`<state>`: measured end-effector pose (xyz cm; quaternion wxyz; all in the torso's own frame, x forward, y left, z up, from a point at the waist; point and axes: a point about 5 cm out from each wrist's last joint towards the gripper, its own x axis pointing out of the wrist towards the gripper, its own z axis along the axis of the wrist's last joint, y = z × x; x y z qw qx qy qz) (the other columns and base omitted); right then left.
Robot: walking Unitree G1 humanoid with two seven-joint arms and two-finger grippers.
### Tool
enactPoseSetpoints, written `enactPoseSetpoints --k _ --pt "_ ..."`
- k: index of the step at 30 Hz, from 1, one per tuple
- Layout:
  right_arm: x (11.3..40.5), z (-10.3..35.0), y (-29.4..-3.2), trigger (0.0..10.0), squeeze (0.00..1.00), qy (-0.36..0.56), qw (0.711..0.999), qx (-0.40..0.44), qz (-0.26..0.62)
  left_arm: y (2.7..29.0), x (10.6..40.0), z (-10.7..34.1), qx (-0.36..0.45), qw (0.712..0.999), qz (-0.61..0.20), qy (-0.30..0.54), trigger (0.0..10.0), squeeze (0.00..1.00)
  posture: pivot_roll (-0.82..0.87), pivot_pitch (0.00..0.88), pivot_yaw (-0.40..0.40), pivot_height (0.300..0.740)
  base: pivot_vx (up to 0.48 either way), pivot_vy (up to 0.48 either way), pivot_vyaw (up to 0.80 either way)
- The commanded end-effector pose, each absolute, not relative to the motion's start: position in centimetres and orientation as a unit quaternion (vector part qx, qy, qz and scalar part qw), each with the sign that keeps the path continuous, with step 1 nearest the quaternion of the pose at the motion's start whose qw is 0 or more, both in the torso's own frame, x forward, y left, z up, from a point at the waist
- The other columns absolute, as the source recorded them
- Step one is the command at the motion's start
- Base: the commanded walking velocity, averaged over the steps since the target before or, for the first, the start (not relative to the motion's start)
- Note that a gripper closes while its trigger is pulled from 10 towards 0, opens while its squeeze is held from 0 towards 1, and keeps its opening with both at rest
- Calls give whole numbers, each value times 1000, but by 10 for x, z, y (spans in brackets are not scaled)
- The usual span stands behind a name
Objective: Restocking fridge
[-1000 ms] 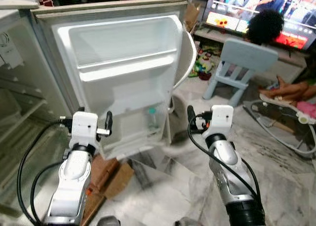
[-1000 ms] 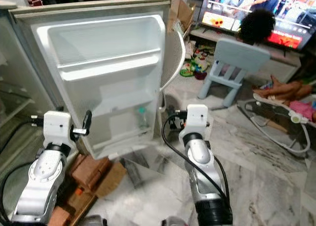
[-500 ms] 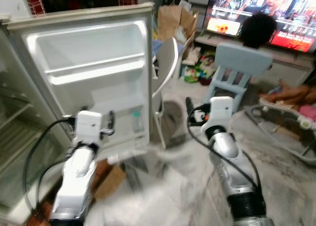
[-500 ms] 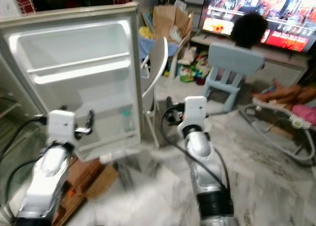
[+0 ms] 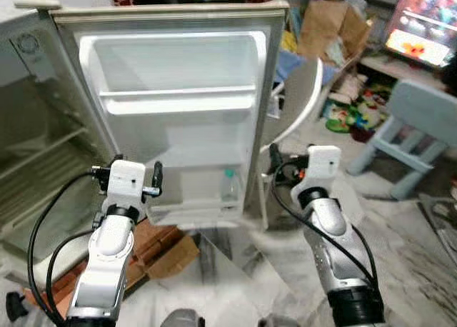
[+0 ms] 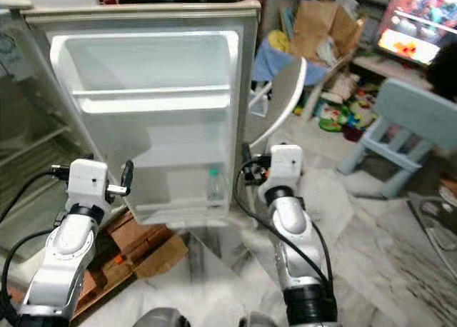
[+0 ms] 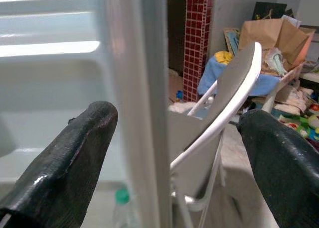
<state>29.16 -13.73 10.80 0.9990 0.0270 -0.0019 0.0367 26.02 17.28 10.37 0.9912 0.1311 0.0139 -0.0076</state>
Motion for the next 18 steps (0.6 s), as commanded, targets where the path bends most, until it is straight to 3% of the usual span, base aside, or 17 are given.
enactPoseSetpoints --k 1,5,8,18 --pt "290 110 -143 10000 0 -11 999 27 24 171 259 100 141 990 -18 22 10000 0 95 19 18 740 412 0 750" --pt "288 111 -141 10000 0 -16 999 32 21 174 261 99 145 989 -16 26 10000 0 93 17 14 740 414 0 631" --pt "288 109 -144 10000 0 -12 999 29 10 170 260 99 126 992 -16 30 10000 0 96 16 3 740 300 -359 0" --pt "285 100 -164 10000 0 20 999 18 -44 159 251 93 122 990 -46 47 10000 0 109 23 -20 740 0 -479 0"
